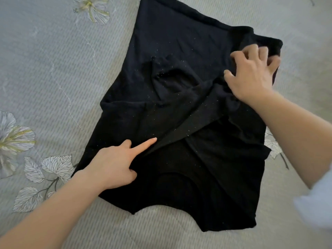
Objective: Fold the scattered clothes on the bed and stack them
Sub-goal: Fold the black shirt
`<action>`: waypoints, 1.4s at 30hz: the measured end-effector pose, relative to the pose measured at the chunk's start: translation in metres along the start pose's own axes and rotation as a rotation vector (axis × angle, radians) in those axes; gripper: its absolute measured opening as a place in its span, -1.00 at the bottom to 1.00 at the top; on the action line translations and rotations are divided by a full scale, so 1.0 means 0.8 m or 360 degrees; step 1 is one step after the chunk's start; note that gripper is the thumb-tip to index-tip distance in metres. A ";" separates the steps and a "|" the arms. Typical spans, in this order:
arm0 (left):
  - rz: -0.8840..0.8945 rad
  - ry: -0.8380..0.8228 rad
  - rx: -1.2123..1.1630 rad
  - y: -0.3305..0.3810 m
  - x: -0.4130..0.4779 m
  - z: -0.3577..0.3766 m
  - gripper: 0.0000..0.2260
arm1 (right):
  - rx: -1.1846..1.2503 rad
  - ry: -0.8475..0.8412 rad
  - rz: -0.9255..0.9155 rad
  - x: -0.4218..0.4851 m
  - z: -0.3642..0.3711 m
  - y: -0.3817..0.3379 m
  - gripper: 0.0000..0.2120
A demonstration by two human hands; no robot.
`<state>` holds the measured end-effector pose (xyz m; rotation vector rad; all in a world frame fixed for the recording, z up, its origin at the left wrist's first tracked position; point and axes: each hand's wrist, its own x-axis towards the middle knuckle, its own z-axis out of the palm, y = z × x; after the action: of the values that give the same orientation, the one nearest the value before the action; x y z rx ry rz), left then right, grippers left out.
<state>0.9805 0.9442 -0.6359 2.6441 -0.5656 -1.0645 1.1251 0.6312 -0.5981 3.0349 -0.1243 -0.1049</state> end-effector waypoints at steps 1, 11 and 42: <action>-0.0023 0.0019 -0.0107 0.000 -0.001 -0.001 -0.25 | 0.0153 0.0003 0.0178 -0.007 0.008 0.000 -0.60; -0.0162 0.0627 0.0027 0.007 0.025 0.040 -0.40 | 0.1115 -0.0331 0.1178 -0.052 0.073 0.005 -0.67; 0.0510 0.0061 0.0575 -0.019 -0.094 0.093 -0.18 | 0.0094 -0.0822 -0.0647 -0.421 0.080 0.054 -0.19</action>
<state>0.8824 0.9854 -0.6478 2.7232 -1.2264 -0.8808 0.7820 0.6104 -0.6349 2.9627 0.4590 -0.9236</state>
